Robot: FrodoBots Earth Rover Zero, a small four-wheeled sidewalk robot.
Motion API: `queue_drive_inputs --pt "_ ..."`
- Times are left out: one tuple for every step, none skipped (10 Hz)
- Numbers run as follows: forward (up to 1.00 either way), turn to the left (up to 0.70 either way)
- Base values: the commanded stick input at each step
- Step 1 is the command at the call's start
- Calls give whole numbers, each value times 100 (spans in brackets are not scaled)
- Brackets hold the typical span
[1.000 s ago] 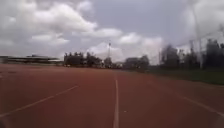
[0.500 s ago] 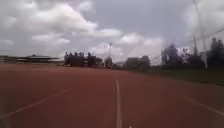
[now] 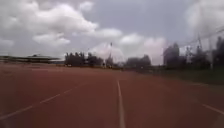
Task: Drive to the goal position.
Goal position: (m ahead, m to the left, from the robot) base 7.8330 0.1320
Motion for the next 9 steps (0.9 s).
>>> queue_drive_inputs --pt "70 0" --pt "70 0" --pt "70 0" --pt "70 0" --pt "70 0" --pt "70 0" --pt "70 0" --pt "70 0" --pt "70 0"
